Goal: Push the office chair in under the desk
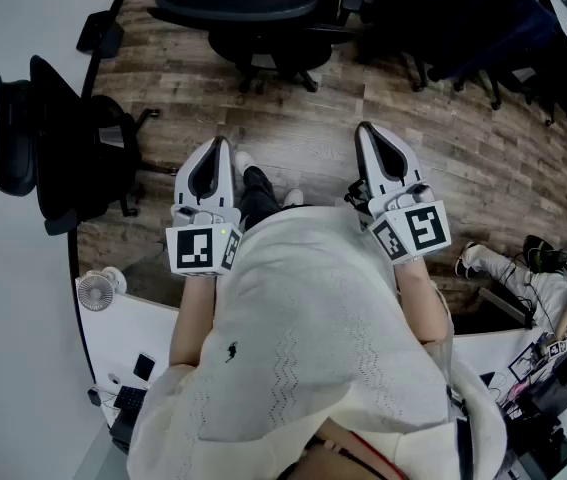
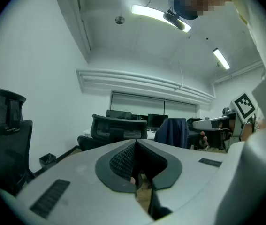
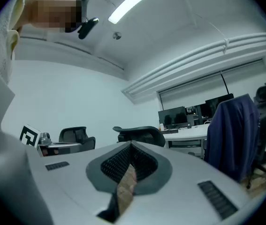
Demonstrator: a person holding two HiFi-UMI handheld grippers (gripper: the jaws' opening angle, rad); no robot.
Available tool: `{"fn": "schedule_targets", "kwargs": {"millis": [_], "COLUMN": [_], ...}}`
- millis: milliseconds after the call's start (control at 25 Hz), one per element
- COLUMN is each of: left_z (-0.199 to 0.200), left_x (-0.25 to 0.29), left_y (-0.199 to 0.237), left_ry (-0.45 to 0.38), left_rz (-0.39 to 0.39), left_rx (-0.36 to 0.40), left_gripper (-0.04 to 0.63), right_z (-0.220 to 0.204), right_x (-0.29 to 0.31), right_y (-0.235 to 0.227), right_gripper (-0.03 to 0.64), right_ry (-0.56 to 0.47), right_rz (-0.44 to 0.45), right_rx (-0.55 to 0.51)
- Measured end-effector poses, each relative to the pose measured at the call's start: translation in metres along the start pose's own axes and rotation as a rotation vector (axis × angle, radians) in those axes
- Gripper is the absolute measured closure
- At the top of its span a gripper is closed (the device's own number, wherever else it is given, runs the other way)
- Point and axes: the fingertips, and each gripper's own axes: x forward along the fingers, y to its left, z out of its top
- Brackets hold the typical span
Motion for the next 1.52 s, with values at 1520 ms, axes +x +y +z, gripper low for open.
{"fn": "schedule_targets", "kwargs": {"millis": [1520], "left_z": [0.010], "left_x": [0.098], "left_y": [0.120], "left_ry": [0.006], "left_rz": [-0.020], "left_rx": [0.058], "left_gripper": [0.581], "right_z": [-0.008], "right_x": [0.122], "right_y": [-0.012], "right_gripper": [0.598], "right_ry": [0.078], "right_rz": [-0.091], "right_rx": [-0.117]}}
